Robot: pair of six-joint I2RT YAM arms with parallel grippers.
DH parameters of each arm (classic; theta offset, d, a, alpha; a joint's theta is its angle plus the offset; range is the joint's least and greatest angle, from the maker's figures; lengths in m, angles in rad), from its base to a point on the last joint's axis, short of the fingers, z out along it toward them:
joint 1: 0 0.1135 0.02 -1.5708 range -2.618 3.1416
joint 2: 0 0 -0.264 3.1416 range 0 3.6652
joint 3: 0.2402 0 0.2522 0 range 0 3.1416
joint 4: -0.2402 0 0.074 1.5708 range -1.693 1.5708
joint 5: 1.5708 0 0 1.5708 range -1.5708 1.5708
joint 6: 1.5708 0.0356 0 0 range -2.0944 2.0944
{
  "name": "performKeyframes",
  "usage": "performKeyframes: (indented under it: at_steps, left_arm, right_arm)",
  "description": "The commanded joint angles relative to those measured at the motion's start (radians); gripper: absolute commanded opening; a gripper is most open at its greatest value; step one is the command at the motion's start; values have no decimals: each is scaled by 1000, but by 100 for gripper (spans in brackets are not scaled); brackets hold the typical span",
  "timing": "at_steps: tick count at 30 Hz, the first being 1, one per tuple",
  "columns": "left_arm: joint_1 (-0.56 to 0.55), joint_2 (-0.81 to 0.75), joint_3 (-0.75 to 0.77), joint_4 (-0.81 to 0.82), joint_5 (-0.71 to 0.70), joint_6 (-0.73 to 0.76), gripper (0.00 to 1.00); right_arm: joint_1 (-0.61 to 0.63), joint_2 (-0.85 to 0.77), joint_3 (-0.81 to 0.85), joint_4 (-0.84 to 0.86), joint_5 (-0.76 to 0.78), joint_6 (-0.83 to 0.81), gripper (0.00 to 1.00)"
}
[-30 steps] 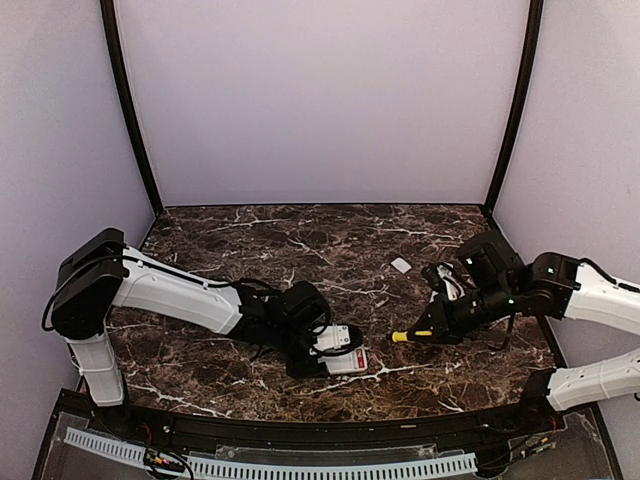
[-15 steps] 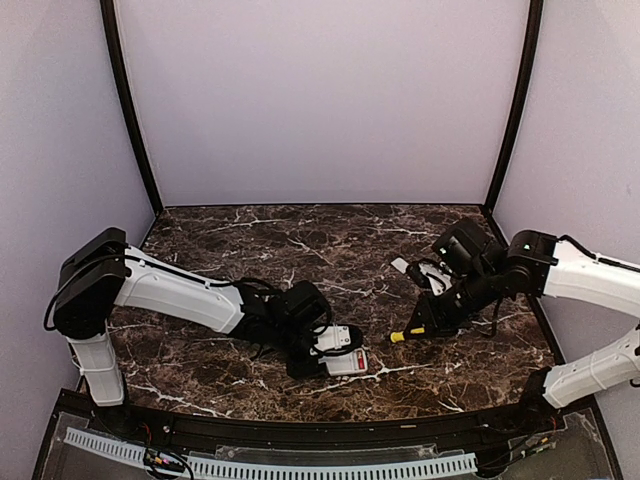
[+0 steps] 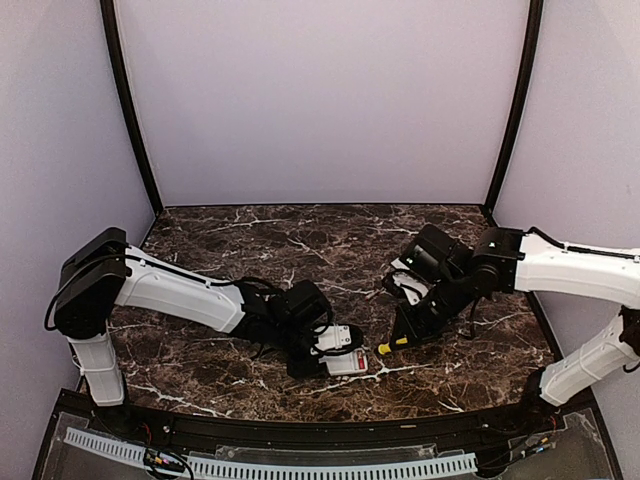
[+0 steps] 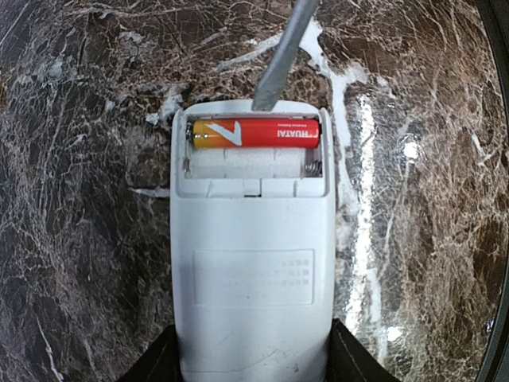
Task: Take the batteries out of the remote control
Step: Remove the battery from the remote control without the battery cover.
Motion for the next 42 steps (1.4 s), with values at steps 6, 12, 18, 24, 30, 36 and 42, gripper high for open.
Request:
performKeyframes:
  at_steps: [6, 12, 18, 24, 30, 36, 42]
  left_arm:
    - [5, 2, 22, -22, 13, 8, 37]
    - [5, 2, 22, -24, 14, 10, 37]
    - [5, 2, 22, -25, 17, 10, 37]
    - [5, 2, 23, -25, 16, 12, 37]
    - [4, 2, 22, -25, 17, 12, 37]
    - [5, 2, 23, -25, 17, 12, 37]
    - [5, 2, 24, -25, 21, 11, 37]
  right_arm:
    - [39, 56, 61, -54, 37, -17, 0]
    - [48, 97, 79, -76, 54, -19, 0]
    - [49, 117, 86, -84, 66, -19, 0]
    - [49, 152, 113, -123, 95, -9, 0]
    - [50, 170, 124, -128, 89, -7, 0]
    - [52, 241, 192, -209, 118, 19, 0]
    - [75, 317, 244, -236, 125, 49, 0]
